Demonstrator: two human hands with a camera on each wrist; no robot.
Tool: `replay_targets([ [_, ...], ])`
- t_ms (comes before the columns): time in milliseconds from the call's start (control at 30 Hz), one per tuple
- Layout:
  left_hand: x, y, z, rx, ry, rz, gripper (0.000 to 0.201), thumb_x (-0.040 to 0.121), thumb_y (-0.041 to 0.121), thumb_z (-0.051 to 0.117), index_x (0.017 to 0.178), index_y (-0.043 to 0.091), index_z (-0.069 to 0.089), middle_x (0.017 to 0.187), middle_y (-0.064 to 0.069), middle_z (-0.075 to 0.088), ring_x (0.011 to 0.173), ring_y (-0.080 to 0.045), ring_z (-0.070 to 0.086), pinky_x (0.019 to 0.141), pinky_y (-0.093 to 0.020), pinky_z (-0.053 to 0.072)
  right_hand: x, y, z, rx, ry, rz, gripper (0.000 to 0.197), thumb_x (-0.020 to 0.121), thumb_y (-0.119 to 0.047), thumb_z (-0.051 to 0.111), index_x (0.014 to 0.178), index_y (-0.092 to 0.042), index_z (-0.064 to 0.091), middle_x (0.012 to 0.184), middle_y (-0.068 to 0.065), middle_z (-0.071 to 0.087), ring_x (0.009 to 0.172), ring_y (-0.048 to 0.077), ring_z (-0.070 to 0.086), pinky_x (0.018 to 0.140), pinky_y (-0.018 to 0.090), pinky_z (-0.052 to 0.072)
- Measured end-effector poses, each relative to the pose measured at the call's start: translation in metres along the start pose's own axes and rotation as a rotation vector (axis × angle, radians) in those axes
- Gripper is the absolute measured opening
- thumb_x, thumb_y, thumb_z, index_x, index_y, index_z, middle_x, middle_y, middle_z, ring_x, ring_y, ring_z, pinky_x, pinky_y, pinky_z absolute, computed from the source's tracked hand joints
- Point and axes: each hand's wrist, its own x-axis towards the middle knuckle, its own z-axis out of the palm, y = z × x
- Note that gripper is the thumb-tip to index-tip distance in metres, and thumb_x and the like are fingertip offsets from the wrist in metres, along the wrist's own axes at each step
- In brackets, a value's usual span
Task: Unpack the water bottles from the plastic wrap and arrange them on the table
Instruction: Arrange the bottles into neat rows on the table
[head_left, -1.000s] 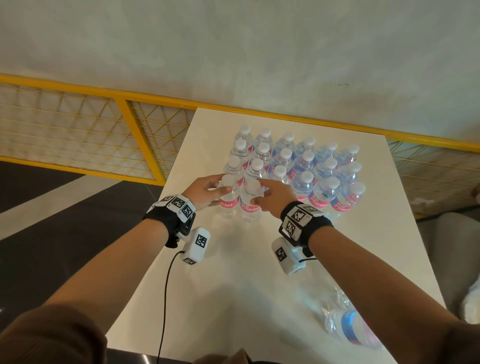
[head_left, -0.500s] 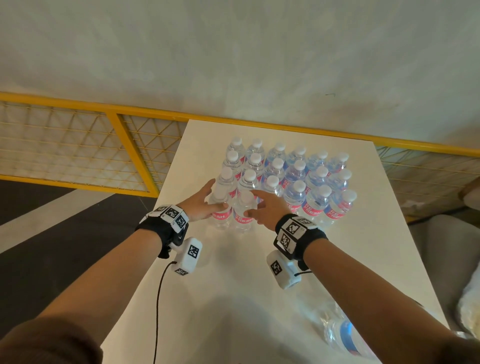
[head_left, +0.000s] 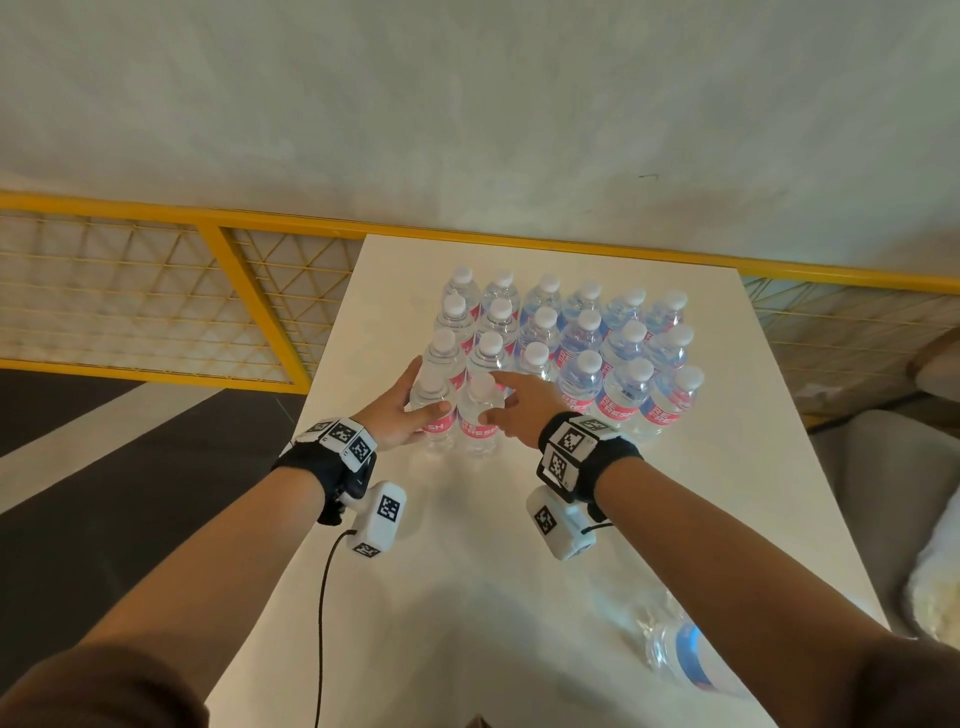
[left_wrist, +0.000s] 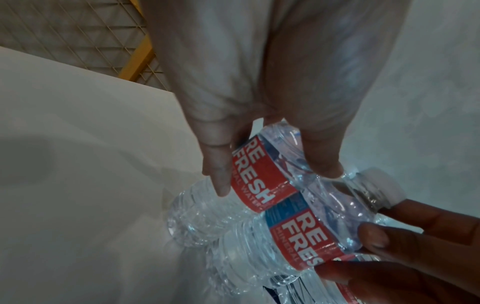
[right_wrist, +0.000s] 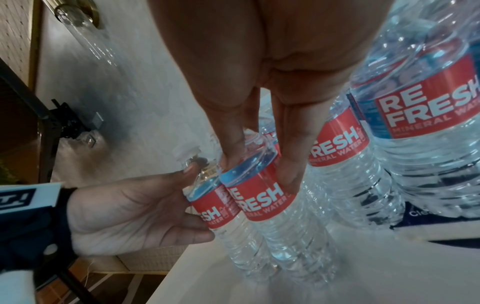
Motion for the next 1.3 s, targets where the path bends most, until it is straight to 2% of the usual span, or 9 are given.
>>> replay_targets([
  [133,0.001,0.001,0.004,0.000,0.025,-0.013,0.060,0.087,0.036,0.063,0.138,0.040,0.031,0.137,0.010,0.047,0.126,-0.016,0.048,0.093,-0.035,0.050,-0.003,0.000,0.000,-0.022,0.003,0.020,0.063,0.081,-0.031,0.070,0.138,-0.028,0.042,0.119,0.006,0.058,0.102,0.023,0.060,0.099,0.040,0.048],
  [233,0.003,-0.001,0.006,-0.007,0.039,-0.059,0.070,0.075,0.047,0.069,0.135,0.025,0.041,0.132,0.002,0.054,0.123,-0.019,0.052,0.095,-0.034,0.049,-0.006,0.000,0.001,-0.038,0.021,0.038,0.061,0.081,-0.032,0.070,0.136,-0.026,0.043,0.126,0.007,0.057,0.115,0.026,0.056,0.102,0.041,0.045],
  [567,0.003,0.001,0.007,-0.009,0.035,-0.079,0.056,0.086,0.035,0.065,0.135,0.022,0.042,0.131,-0.001,0.055,0.120,-0.019,0.054,0.089,-0.027,0.050,-0.009,-0.002,0.005,-0.012,0.073,0.046,0.062,0.084,-0.031,0.067,0.140,-0.025,0.040,0.131,0.007,0.054,0.119,0.024,0.053,0.097,0.032,0.043],
  [733,-0.003,0.005,-0.001,0.160,0.040,-0.135,0.100,0.055,0.070,0.071,0.139,0.028,0.037,0.138,0.003,0.051,0.124,-0.018,0.051,0.100,-0.039,0.048,-0.017,-0.005,-0.003,-0.115,-0.006,0.034,0.063,0.084,-0.034,0.067,0.140,-0.022,0.039,0.135,0.005,0.051,0.124,0.025,0.049,0.104,0.036,0.039],
  [833,-0.012,0.014,-0.003,0.433,0.171,-0.192,0.130,0.050,0.079,0.068,0.151,0.020,0.010,0.157,-0.005,0.019,0.143,-0.023,0.024,0.115,-0.045,0.027,-0.031,-0.009,-0.030,-0.314,-0.101,0.026,0.063,0.086,-0.041,0.063,0.141,-0.021,0.039,0.145,0.003,0.043,0.134,0.024,0.039,0.111,0.038,0.030],
  [900,-0.025,0.028,0.003,0.517,0.357,-0.118,0.137,0.048,0.075,0.069,0.150,0.013,0.003,0.155,-0.010,0.008,0.145,-0.025,0.009,0.118,-0.043,0.019,-0.047,-0.007,-0.059,-0.414,-0.109,0.032,0.057,0.086,-0.042,0.062,0.136,-0.022,0.046,0.140,0.003,0.048,0.130,0.022,0.043,0.109,0.035,0.032],
  [1033,-0.046,0.058,0.022,0.519,0.624,0.302,0.106,0.063,0.048,0.082,0.144,0.016,0.021,0.141,-0.012,0.021,0.135,-0.031,0.026,0.112,-0.043,0.030,-0.096,0.006,-0.122,-0.462,-0.068,0.055,0.043,0.086,-0.035,0.064,0.127,-0.021,0.056,0.121,0.002,0.063,0.112,0.019,0.056,0.093,0.024,0.038],
  [1133,-0.046,0.080,0.050,0.613,0.540,0.551,0.081,0.070,0.030,0.082,0.136,0.014,0.037,0.131,-0.014,0.032,0.123,-0.031,0.040,0.104,-0.045,0.040,-0.127,0.025,-0.156,-0.503,-0.013,0.111,0.040,0.086,-0.030,0.066,0.124,-0.022,0.059,0.116,0.003,0.065,0.110,0.020,0.057,0.088,0.022,0.037],
  [1300,-0.042,0.103,0.141,0.692,0.022,0.638,0.054,0.081,0.026,0.071,0.129,0.018,0.048,0.122,0.001,0.046,0.107,-0.011,0.050,0.094,-0.037,0.048,-0.164,0.079,-0.176,-0.534,-0.005,0.253,0.038,0.084,-0.027,0.068,0.121,-0.021,0.060,0.113,0.002,0.066,0.109,0.020,0.058,0.087,0.024,0.040],
])
